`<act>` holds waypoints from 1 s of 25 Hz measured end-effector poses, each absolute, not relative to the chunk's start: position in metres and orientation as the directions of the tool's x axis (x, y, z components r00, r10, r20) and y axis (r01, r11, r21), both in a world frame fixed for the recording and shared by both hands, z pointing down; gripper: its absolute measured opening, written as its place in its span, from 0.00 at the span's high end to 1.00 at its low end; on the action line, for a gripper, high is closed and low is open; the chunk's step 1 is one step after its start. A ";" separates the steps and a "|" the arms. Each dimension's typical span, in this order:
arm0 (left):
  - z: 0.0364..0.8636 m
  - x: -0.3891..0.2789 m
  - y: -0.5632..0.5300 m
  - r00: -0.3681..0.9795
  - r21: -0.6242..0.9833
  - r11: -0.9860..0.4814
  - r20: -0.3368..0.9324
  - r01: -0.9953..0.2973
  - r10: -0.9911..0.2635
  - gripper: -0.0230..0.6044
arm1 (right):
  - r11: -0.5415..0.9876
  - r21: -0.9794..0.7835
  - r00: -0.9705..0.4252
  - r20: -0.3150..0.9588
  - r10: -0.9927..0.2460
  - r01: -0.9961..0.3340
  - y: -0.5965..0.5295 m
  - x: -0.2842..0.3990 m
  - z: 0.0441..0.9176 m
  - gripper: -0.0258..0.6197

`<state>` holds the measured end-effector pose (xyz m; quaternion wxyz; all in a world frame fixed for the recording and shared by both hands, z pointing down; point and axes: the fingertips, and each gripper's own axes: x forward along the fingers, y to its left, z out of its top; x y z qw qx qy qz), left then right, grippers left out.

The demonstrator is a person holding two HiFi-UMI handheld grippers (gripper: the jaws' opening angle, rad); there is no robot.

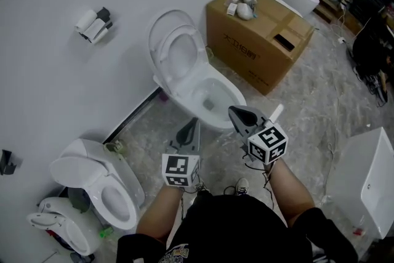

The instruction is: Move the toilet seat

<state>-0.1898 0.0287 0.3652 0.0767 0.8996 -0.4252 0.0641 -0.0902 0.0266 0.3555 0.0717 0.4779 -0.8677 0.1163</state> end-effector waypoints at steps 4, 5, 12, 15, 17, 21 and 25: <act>0.365 -0.153 0.051 0.601 0.113 -0.591 0.191 -0.799 -0.776 0.94 | 0.556 -0.132 -0.571 0.216 -0.792 -0.821 0.045 -0.056 0.351 0.96; 0.364 -0.145 0.058 0.594 0.114 -0.584 0.193 -0.804 -0.781 0.94 | 0.566 -0.131 -0.581 0.213 -0.786 -0.814 0.050 -0.048 0.351 0.96; 0.363 -0.106 0.096 0.545 0.109 -0.535 0.199 -0.838 -0.814 0.94 | 0.623 -0.134 -0.637 0.194 -0.746 -0.770 0.083 -0.015 0.350 0.96; 0.361 -0.097 0.111 0.529 0.105 -0.519 0.195 -0.849 -0.826 0.94 | 0.640 -0.131 -0.653 0.188 -0.734 -0.757 0.099 -0.008 0.348 0.96; 0.361 -0.092 0.119 0.523 0.106 -0.513 0.193 -0.852 -0.830 0.94 | 0.646 -0.127 -0.658 0.183 -0.731 -0.753 0.107 -0.003 0.346 0.96; 0.363 -0.082 0.130 0.519 0.107 -0.508 0.195 -0.854 -0.832 0.94 | 0.651 -0.125 -0.663 0.175 -0.728 -0.749 0.118 0.005 0.345 0.96; 0.364 -0.076 0.134 0.521 0.105 -0.510 0.192 -0.854 -0.832 0.94 | 0.649 -0.126 -0.661 0.176 -0.730 -0.750 0.124 0.010 0.346 0.96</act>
